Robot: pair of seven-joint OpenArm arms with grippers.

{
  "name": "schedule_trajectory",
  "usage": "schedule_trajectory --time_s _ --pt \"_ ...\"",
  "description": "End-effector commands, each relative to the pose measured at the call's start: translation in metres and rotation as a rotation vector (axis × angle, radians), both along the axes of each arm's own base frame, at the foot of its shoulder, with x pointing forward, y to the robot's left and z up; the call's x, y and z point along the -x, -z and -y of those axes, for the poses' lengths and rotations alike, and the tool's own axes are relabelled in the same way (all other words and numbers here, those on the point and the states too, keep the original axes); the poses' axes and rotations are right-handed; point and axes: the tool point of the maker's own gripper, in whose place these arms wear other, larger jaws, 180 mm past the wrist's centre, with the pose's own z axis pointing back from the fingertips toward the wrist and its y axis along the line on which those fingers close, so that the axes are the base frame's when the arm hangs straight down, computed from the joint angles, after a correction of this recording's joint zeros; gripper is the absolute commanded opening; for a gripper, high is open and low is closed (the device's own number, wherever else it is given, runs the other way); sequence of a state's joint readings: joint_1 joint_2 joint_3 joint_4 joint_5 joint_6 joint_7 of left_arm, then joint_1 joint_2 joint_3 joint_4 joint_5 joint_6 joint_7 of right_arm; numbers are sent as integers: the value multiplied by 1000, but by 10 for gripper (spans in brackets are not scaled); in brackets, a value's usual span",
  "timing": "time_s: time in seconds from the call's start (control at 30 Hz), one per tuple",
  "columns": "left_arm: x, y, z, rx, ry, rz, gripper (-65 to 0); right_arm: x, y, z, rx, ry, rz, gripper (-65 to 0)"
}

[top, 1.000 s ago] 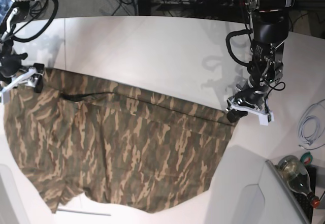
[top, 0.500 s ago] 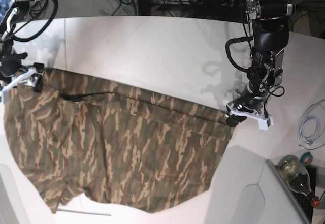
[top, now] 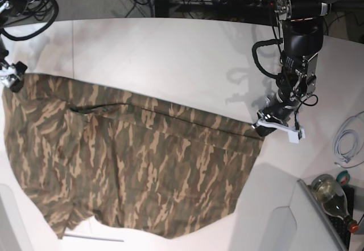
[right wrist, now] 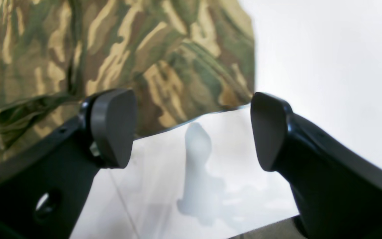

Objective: Layout the t-shirt on the table in an organized manner, then fold the t-shirt properly
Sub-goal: 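Hold the shirt corners with both grippers and reposition them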

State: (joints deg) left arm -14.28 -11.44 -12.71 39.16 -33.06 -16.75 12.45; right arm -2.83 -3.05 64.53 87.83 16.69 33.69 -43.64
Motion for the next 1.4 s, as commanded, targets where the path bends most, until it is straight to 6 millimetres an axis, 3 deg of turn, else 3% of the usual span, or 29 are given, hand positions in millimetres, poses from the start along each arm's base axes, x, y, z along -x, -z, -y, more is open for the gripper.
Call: schedule_trajectory --time_s 0.0,0.2,0.53,0.87,0.93,1.13,1.17,1.3,1.37 --pt "-4 -4 -3 -13 10 -6 -650 1 -11 15 30 31 29 -143" --pt "-3 -2 -3 -13 10 -9 -650 3 13 12 -120 70 60 -122" --pt "-2 -2 -5 -17 11 -13 -650 2 56 -17 -324 101 53 -102" --pt "-1 -2 -6 -19 11 -13 -650 -10 77 -3 -455 168 58 -113" --pt "-1 -2 -6 -19 11 -13 -650 -11 80 -4 -473 171 53 -174" --pt "-1 -2 -6 -19 11 -13 -650 -22 74 -2 -471 164 74 -620" --pt "-1 -2 -6 -19 11 -13 -650 -24 73 -2 -472 160 75 -647" --pt "-1 -2 -7 -20 10 -13 -650 -27 67 9 -445 145 74 -644" --pt "-2 -3 -7 -21 11 -11 -650 -31 66 3 -443 104 52 -644"
